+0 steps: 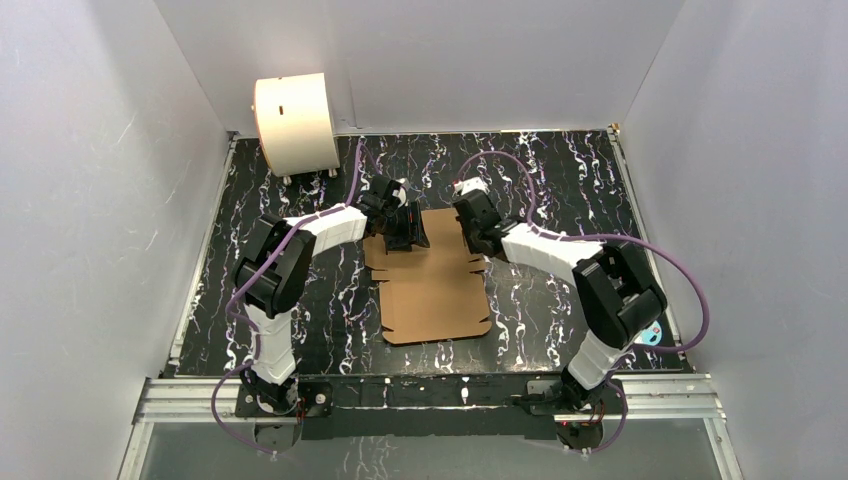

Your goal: Fold the paper box

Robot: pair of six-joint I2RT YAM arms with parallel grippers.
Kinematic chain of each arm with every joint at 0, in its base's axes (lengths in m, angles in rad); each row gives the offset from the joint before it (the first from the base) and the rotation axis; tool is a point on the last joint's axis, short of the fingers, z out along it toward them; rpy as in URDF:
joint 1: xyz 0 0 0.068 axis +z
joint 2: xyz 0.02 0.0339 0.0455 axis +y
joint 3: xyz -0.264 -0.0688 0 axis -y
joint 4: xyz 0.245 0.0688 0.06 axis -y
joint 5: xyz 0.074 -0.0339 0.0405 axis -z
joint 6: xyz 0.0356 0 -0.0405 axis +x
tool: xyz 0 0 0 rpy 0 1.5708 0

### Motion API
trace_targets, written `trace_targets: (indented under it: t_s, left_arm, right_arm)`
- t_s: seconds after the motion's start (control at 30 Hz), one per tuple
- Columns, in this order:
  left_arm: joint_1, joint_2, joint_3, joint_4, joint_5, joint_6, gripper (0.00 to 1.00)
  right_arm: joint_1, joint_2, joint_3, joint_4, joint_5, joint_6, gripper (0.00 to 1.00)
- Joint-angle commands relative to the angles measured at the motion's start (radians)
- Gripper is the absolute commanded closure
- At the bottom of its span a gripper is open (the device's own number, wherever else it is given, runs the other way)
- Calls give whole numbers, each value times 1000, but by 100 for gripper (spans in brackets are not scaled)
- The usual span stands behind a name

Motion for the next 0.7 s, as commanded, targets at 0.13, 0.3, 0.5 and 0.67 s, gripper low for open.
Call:
trace_targets:
  t_s: [0.13, 0.3, 0.5, 0.67]
  left_arm:
    - [1, 24, -36, -2, -15, -7, 49]
    - [3, 23, -48, 17, -8, -18, 49]
    - [8, 15, -70, 44, 2, -32, 49]
    - [12, 10, -81, 62, 7, -42, 49]
  right_arm:
    - [122, 57, 103, -78, 264, -34, 94]
    - [188, 106, 147, -102, 333, -47, 92]
    - [231, 137, 180, -116, 349, -45, 86]
    - [249, 155, 198, -111, 337, -45, 80]
